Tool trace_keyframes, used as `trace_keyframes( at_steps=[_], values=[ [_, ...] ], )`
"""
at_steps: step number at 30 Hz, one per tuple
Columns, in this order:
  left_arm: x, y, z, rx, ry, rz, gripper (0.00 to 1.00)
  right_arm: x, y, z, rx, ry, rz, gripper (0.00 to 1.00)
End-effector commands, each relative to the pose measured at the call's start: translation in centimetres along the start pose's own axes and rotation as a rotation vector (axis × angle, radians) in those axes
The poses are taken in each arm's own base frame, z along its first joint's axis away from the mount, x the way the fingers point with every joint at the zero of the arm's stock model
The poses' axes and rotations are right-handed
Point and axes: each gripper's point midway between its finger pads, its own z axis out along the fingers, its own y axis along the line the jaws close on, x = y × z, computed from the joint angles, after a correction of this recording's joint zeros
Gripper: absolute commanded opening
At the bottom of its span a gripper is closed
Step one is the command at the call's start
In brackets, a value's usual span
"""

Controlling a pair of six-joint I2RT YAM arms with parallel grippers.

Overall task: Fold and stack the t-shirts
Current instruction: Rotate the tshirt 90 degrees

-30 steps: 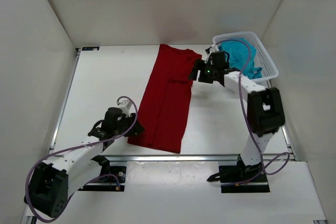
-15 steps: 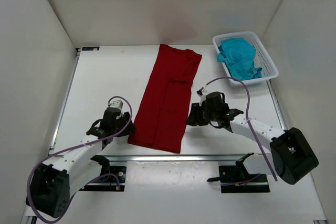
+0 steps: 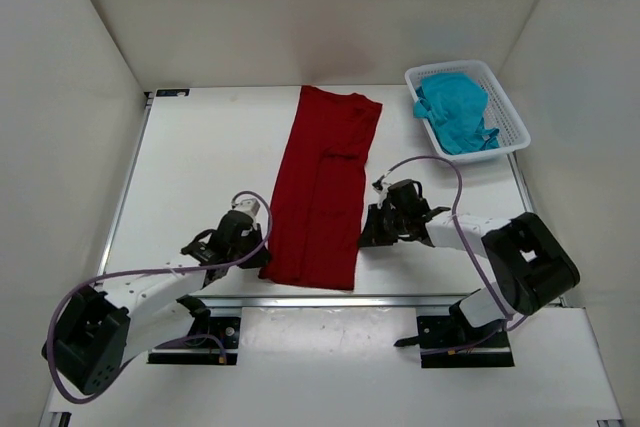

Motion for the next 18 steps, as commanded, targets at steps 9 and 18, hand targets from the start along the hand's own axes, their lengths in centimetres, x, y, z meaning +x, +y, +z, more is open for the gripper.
trace_keyframes(
  at_steps=[9, 18],
  values=[
    [0.6, -4.5, -1.2, 0.156, 0.072, 0.008, 0.42, -3.3, -2.8, -3.3, 0.068, -0.136, 0.023, 0.33],
    [4.2, -1.4, -1.7, 0.087, 0.175, 0.074, 0.66, 6.2, -3.2, -4.9, 0.107, 0.008, 0.074, 0.40]
  ],
)
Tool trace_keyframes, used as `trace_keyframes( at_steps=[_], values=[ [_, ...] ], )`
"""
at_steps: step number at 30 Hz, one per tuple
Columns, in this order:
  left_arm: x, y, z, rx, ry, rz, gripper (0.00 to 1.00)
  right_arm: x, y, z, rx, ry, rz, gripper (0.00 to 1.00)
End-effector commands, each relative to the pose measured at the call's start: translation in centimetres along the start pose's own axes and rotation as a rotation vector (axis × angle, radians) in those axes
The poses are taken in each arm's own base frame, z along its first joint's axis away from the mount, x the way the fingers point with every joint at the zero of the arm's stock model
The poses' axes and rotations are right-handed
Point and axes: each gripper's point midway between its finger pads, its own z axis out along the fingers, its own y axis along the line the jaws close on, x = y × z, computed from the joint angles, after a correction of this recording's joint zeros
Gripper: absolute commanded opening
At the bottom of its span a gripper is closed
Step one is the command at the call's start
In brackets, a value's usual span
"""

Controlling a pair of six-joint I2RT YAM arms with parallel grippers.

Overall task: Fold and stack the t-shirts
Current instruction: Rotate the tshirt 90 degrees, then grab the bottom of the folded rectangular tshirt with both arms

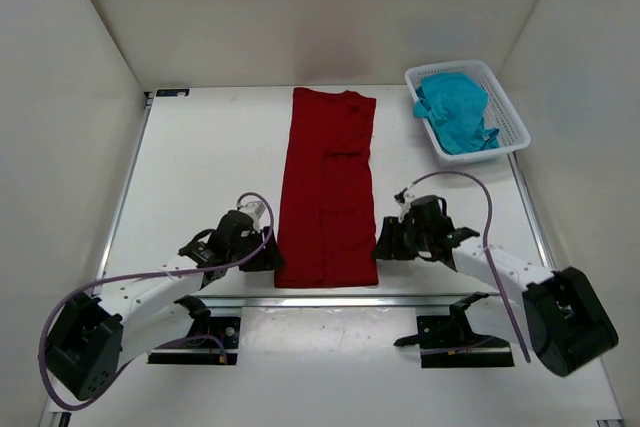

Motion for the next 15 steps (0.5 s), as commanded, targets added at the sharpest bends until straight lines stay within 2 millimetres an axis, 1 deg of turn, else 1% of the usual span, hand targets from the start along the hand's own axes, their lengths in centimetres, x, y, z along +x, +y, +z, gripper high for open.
trace_keyframes(
  at_steps=[1, 3, 4, 7, 9, 10, 11, 13, 14, 15],
  values=[
    [3.1, 1.1, -0.4, -0.017, 0.098, 0.048, 0.63, 4.6, -0.4, -1.0, 0.028, 0.082, 0.047, 0.39],
    [4.1, 0.9, -0.4, -0.002, 0.125, 0.039, 0.63, 6.5, -0.5, -1.3, 0.042, 0.097, 0.063, 0.40],
    [4.1, 0.7, -0.4, 0.010, 0.124, 0.036, 0.63, 6.9, -0.2, -1.4, 0.036, 0.105, 0.063, 0.40],
    [4.9, 0.4, -0.2, 0.036, 0.141, 0.029, 0.61, 7.0, 0.6, -1.5, 0.003, 0.095, 0.069, 0.38],
    [4.9, -0.1, -0.1, 0.055, 0.149, 0.030, 0.57, 7.3, 1.0, -1.4, -0.018, 0.120, 0.082, 0.32],
    [5.3, -0.4, 0.0, 0.065, 0.161, 0.041, 0.52, 7.5, 1.1, -1.4, -0.014, 0.130, 0.082, 0.27],
    [5.6, -0.5, -0.1, 0.064, 0.176, 0.046, 0.51, 7.7, 1.2, -1.4, -0.011, 0.139, 0.077, 0.25],
    [6.0, -1.3, -0.2, 0.080, 0.205, 0.086, 0.41, 7.6, 1.3, -1.2, 0.001, 0.130, 0.060, 0.15],
    [6.1, -1.2, -0.1, 0.067, 0.213, 0.091, 0.39, 7.8, 1.1, -1.2, 0.010, 0.137, 0.063, 0.12],
    [6.4, -1.1, -0.1, 0.066, 0.231, 0.102, 0.35, 7.2, 1.6, -1.2, -0.011, 0.111, 0.055, 0.06]
  ],
)
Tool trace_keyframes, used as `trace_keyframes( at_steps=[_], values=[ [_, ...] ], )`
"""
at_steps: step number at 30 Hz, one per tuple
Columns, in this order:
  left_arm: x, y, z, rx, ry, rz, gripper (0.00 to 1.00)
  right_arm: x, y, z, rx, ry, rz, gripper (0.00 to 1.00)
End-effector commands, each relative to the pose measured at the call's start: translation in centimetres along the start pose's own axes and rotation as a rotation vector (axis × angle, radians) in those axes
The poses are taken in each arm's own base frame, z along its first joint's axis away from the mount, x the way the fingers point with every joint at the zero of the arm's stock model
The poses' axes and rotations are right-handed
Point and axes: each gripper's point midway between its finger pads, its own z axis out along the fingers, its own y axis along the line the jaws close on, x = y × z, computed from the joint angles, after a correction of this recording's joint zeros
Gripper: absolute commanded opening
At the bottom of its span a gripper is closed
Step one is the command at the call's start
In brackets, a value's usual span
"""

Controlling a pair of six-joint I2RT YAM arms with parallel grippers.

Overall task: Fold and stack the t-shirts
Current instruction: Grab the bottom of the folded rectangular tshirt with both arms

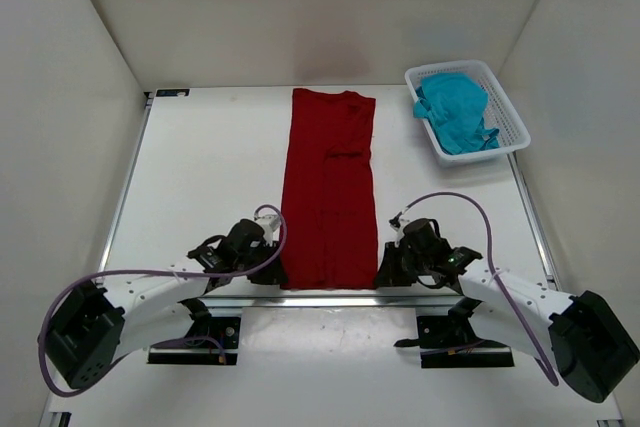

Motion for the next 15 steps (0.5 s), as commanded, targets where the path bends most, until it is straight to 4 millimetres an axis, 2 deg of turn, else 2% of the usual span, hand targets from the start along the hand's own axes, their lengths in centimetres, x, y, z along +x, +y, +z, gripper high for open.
trace_keyframes(
  at_steps=[1, 2, 4, 6, 7, 8, 9, 10, 11, 12, 13, 14, 15],
  values=[
    [2.6, 0.7, -0.1, -0.030, 0.115, 0.029, 0.25, 0.1, 0.1, 0.0, 0.006, -0.006, 0.010, 0.00],
    [2.6, 0.7, 0.0, -0.033, 0.118, 0.028, 0.20, 0.0, 0.5, 0.0, -0.007, -0.007, 0.009, 0.00],
    [2.9, -0.1, -0.4, -0.004, 0.137, 0.055, 0.00, 0.8, 0.9, -0.2, -0.010, 0.019, -0.008, 0.00],
    [3.4, -0.3, -1.2, 0.003, 0.162, 0.049, 0.00, 1.4, 2.5, -0.7, -0.029, 0.044, -0.037, 0.00],
    [2.8, -0.3, -1.6, 0.002, 0.152, 0.045, 0.00, 2.0, 2.4, -1.0, -0.019, 0.058, -0.043, 0.00],
    [2.1, -0.1, -2.4, -0.012, 0.138, 0.045, 0.00, 1.5, 2.9, -1.5, -0.015, 0.041, -0.053, 0.00],
    [1.5, -0.7, -3.0, 0.012, 0.115, 0.037, 0.00, 0.7, 2.9, -1.9, -0.009, 0.019, -0.060, 0.00],
    [-0.2, -1.4, -3.7, 0.032, 0.076, 0.031, 0.00, -0.3, 3.5, -2.5, -0.023, -0.001, -0.070, 0.00],
    [-1.1, -1.6, -4.2, 0.033, 0.057, 0.022, 0.00, -2.2, 3.7, -3.1, -0.029, -0.044, -0.080, 0.00],
    [-4.0, -2.7, -5.3, 0.039, -0.011, 0.032, 0.00, -4.5, 4.0, -3.9, -0.038, -0.094, -0.088, 0.00],
    [-5.0, -3.0, -5.3, 0.037, -0.024, 0.027, 0.00, -5.8, 4.0, -4.2, -0.039, -0.118, -0.092, 0.00],
    [-6.8, -3.7, -5.7, 0.052, -0.067, 0.035, 0.00, -8.0, 3.9, -4.7, -0.029, -0.151, -0.113, 0.00],
    [-8.0, -3.4, -5.5, 0.040, -0.085, 0.021, 0.00, -10.5, 4.2, -5.6, -0.024, -0.206, -0.145, 0.00]
  ],
)
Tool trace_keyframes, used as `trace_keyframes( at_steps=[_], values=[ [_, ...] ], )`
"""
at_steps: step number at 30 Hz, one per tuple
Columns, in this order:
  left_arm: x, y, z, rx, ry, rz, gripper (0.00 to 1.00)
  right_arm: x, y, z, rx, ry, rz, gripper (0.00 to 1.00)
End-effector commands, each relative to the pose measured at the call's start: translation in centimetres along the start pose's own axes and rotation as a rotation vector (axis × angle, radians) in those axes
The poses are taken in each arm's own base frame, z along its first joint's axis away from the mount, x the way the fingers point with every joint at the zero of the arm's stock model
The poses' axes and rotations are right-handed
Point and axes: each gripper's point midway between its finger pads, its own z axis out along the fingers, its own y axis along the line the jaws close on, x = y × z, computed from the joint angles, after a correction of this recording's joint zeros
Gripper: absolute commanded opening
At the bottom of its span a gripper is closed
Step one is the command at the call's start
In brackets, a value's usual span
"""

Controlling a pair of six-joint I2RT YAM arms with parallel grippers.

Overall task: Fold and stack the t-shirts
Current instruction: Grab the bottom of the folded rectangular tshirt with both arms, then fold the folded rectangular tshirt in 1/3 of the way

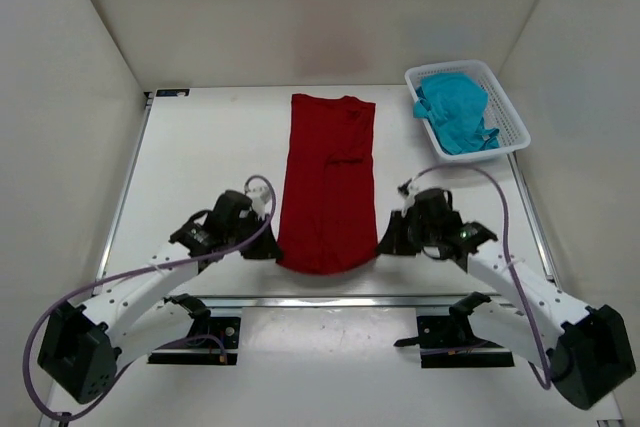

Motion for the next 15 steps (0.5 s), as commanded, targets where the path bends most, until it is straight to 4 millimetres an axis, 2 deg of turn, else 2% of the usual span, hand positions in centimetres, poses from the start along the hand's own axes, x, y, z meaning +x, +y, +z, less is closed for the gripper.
trace_keyframes(
  at_steps=[1, 2, 3, 4, 5, 6, 7, 8, 9, 10, 11, 12, 14, 15],
  values=[
    [-5.6, -2.0, -1.1, 0.029, -0.093, 0.026, 0.00, -7.1, 0.6, -1.3, 0.003, -0.126, -0.107, 0.00],
    [-7.5, -2.5, -1.4, 0.028, -0.137, 0.040, 0.00, -9.5, 0.6, -1.5, 0.020, -0.157, -0.128, 0.00],
    [-8.9, -2.3, -1.0, 0.010, -0.158, 0.037, 0.00, -12.0, 1.0, -1.9, 0.025, -0.204, -0.148, 0.00],
    [-10.4, -2.6, -0.7, 0.004, -0.167, 0.037, 0.00, -13.0, 0.4, -1.4, 0.047, -0.202, -0.141, 0.00],
    [-12.9, -2.6, -0.9, -0.010, -0.224, 0.041, 0.00, -15.1, 0.2, -1.3, 0.052, -0.218, -0.138, 0.00],
    [-15.0, -2.0, -0.7, -0.044, -0.255, 0.032, 0.00, -17.1, 0.0, -1.2, 0.075, -0.246, -0.140, 0.00],
    [-16.2, -0.9, 0.0, -0.073, -0.258, 0.011, 0.00, -19.3, 0.3, -1.7, 0.086, -0.289, -0.148, 0.00],
    [-17.6, -0.5, 0.7, -0.089, -0.259, 0.002, 0.00, -19.6, -0.5, -0.8, 0.104, -0.261, -0.138, 0.00],
    [-19.8, -0.2, 0.3, -0.103, -0.302, -0.002, 0.00, -21.6, -0.2, -1.1, 0.097, -0.302, -0.142, 0.00],
    [-19.9, 0.8, 1.6, -0.125, -0.276, -0.023, 0.00, -21.9, -0.9, 0.0, 0.107, -0.285, -0.136, 0.00],
    [-21.9, 1.4, 1.2, -0.150, -0.313, -0.026, 0.00, -22.7, -1.6, 0.7, 0.111, -0.274, -0.117, 0.00],
    [-23.0, 1.7, 1.8, -0.170, -0.319, -0.025, 0.00, -23.6, -1.7, 1.3, 0.098, -0.266, -0.113, 0.00],
    [-24.0, 3.1, 3.5, -0.212, -0.303, -0.036, 0.00, -25.0, -2.4, 2.0, 0.113, -0.284, -0.103, 0.00],
    [-25.3, 3.3, 3.2, -0.211, -0.329, -0.041, 0.00, -25.9, -2.6, 1.7, 0.109, -0.305, -0.104, 0.00]
  ],
)
